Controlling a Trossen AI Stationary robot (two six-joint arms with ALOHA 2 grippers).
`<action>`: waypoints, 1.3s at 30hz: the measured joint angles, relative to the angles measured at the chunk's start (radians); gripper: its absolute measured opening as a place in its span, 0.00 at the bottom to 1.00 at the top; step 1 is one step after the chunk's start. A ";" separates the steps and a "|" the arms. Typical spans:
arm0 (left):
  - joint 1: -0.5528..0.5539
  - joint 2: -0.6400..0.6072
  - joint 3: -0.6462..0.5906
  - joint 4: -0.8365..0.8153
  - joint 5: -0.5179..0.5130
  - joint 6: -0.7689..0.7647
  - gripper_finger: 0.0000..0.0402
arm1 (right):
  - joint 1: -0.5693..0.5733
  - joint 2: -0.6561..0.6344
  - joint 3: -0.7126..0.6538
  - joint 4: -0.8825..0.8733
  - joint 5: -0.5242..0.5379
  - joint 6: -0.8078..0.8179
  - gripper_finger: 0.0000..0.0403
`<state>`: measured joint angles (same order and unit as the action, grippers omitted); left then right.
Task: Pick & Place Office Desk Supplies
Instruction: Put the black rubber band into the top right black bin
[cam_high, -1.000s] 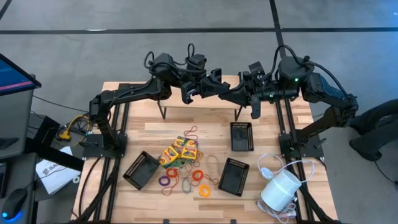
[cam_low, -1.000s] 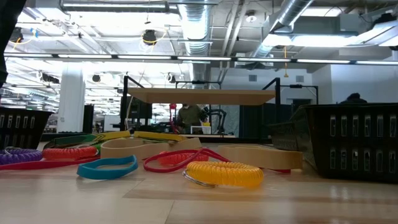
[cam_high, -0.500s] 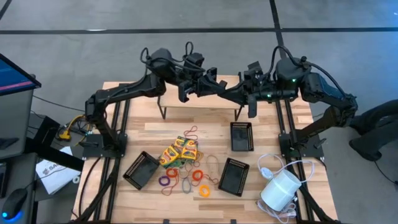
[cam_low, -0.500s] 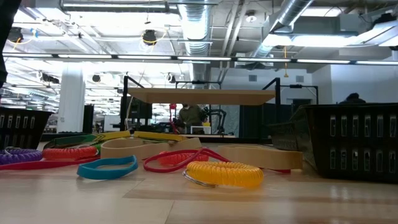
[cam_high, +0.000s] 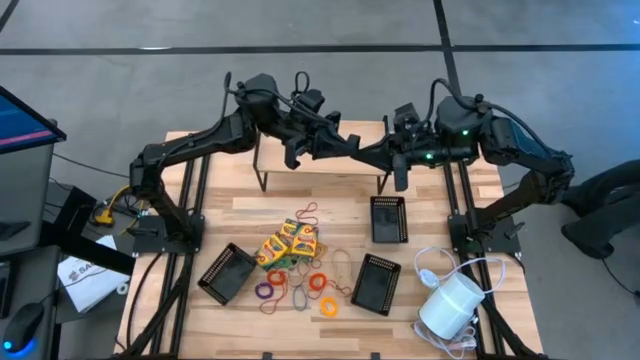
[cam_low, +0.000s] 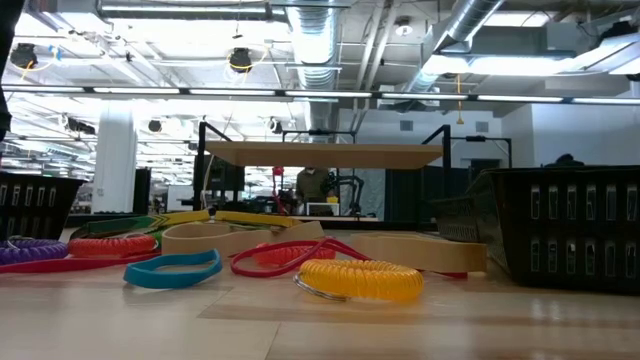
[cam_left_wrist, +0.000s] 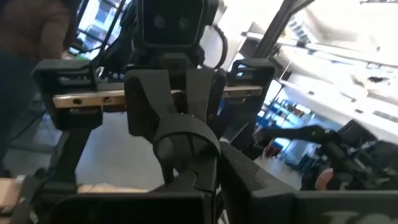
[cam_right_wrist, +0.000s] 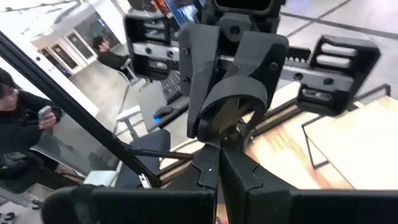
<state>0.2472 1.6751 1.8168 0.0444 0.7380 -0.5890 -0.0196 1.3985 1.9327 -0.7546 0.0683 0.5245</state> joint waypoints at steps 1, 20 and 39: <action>0.001 -0.001 0.000 -0.017 0.002 0.013 0.01 | 0.000 0.000 0.000 -0.006 0.010 0.000 0.00; 0.001 -0.008 0.000 -0.210 -0.014 0.127 0.01 | 0.041 -0.001 -0.005 -0.108 0.098 0.092 0.00; 0.047 -0.095 -0.002 -0.459 0.088 0.375 0.32 | 0.090 0.002 -0.007 -0.190 0.253 0.206 0.00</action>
<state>0.2940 1.5802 1.8145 -0.4146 0.8256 -0.2142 0.0708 1.4002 1.9255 -0.9448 0.3218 0.7305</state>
